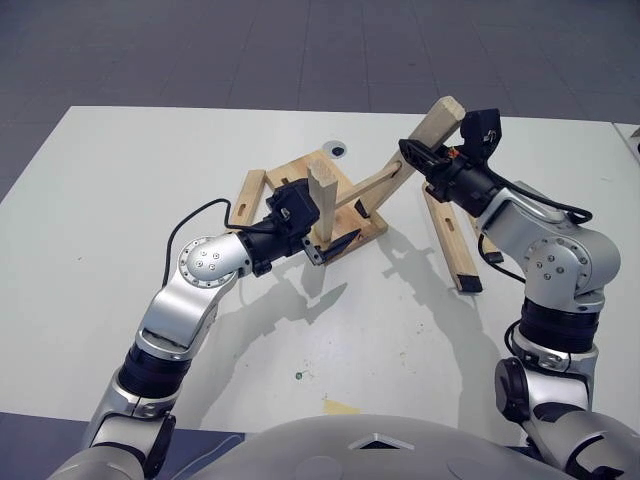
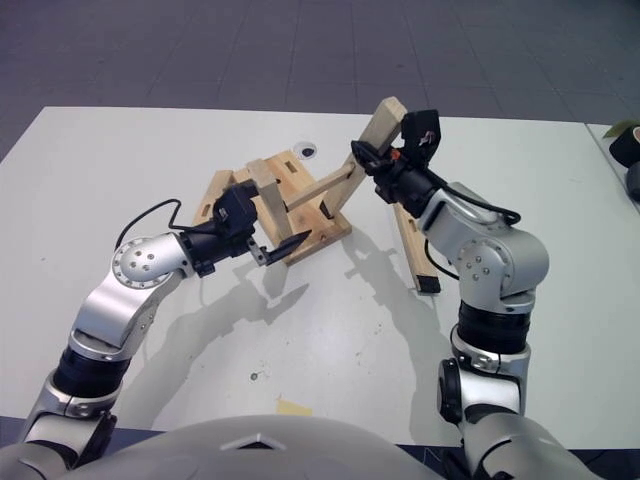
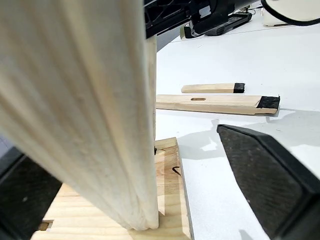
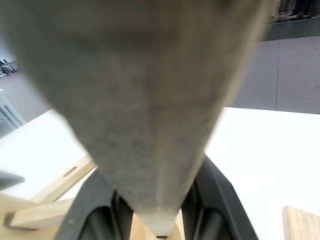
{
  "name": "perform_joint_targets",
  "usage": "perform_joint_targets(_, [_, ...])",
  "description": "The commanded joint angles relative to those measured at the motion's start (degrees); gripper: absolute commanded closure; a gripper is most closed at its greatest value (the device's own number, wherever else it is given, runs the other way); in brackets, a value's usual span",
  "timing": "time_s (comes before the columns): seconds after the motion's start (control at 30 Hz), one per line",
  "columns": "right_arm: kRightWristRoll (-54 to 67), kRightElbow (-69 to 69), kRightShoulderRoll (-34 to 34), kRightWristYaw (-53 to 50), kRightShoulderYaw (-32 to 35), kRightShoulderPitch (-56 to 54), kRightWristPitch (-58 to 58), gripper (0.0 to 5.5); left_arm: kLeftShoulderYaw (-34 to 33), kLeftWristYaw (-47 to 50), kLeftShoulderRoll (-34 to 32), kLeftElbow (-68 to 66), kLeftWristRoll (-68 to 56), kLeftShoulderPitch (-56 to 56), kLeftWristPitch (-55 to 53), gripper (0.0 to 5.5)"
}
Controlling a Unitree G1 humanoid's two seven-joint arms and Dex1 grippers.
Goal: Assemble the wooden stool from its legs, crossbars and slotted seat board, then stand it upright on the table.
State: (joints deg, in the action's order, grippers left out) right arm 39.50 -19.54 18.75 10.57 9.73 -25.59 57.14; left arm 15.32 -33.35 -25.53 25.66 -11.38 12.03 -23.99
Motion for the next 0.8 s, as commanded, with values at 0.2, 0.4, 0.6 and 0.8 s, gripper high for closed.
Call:
perform_joint_targets(0.2, [-3.2,-3.5,2.8,2.9,-4.4,1.0,-0.9,4.48,0.2,-0.2,0.1,0.7,0.4,-1.2,-1.0,0.1])
perform_joint_targets(0.4, [-2.8,-3.6,1.8,2.3,-3.4,0.6,-0.2,4.48,0.8,0.1,0.4,1.0,0.8,-1.7,-1.2,0.1])
perform_joint_targets(0.6, [-2.7,-4.1,3.0,2.5,-4.3,0.1,2.5,4.48,1.0,0.2,0.4,1.0,1.1,-2.0,-1.2,0.1])
perform_joint_targets(0.8, [-1.5,-4.0,1.8,1.2,-2.5,-1.0,5.5,4.48,1.0,0.3,0.3,1.0,1.3,-2.0,-1.2,0.1])
